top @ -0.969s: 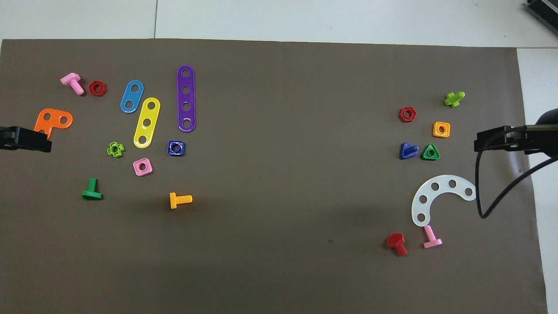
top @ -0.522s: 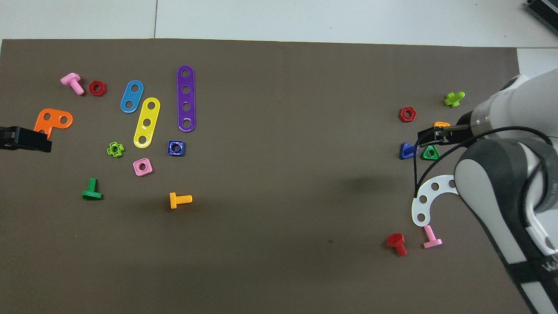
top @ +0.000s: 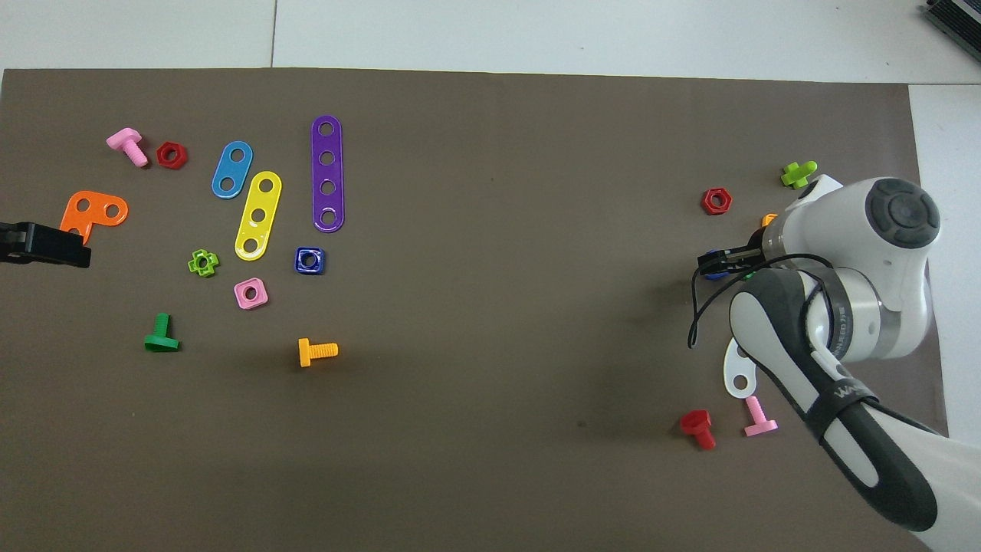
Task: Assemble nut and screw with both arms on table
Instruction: 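Reach the right gripper down to the blue triangular nut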
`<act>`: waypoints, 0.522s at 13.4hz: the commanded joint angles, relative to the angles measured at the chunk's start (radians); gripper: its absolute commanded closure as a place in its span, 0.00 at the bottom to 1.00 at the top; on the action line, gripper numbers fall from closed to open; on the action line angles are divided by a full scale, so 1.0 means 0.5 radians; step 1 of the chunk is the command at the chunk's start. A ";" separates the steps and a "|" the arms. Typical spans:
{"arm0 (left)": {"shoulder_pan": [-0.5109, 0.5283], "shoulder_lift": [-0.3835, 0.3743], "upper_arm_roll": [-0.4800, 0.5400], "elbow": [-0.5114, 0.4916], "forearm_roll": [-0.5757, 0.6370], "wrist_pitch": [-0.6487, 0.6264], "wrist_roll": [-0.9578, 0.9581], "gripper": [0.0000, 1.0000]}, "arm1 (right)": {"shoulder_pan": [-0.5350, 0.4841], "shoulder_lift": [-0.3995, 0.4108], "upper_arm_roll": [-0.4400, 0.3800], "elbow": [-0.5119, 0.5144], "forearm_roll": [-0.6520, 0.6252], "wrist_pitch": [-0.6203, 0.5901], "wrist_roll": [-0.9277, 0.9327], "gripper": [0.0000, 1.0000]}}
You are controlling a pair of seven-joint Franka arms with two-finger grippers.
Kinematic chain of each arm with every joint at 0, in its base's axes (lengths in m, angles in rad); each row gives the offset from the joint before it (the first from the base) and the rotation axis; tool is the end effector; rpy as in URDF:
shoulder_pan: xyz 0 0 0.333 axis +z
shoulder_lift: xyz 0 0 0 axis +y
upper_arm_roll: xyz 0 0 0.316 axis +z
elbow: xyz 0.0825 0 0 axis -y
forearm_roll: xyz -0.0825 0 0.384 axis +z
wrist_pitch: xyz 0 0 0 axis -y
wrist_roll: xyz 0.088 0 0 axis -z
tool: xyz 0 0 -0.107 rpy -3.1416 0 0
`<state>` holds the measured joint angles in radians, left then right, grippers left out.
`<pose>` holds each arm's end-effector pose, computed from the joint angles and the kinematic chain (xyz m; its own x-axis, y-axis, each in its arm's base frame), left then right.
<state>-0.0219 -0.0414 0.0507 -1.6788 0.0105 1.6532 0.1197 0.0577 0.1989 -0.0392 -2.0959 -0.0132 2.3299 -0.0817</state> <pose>0.5474 0.0174 0.6033 0.9957 -0.0916 0.0146 -0.0915 -0.9958 -0.0102 0.5772 0.0109 0.3302 0.9934 0.1101 0.0336 0.1094 -0.9938 0.0204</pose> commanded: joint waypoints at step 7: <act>-0.014 -0.049 0.009 -0.054 0.040 0.013 -0.022 0.00 | -0.023 0.044 0.014 -0.125 0.106 0.267 -0.070 0.35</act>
<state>-0.0219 -0.0414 0.0507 -1.6788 0.0105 1.6532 0.1197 0.0514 0.2126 -0.0372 -2.1523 0.0027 2.4250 -0.0890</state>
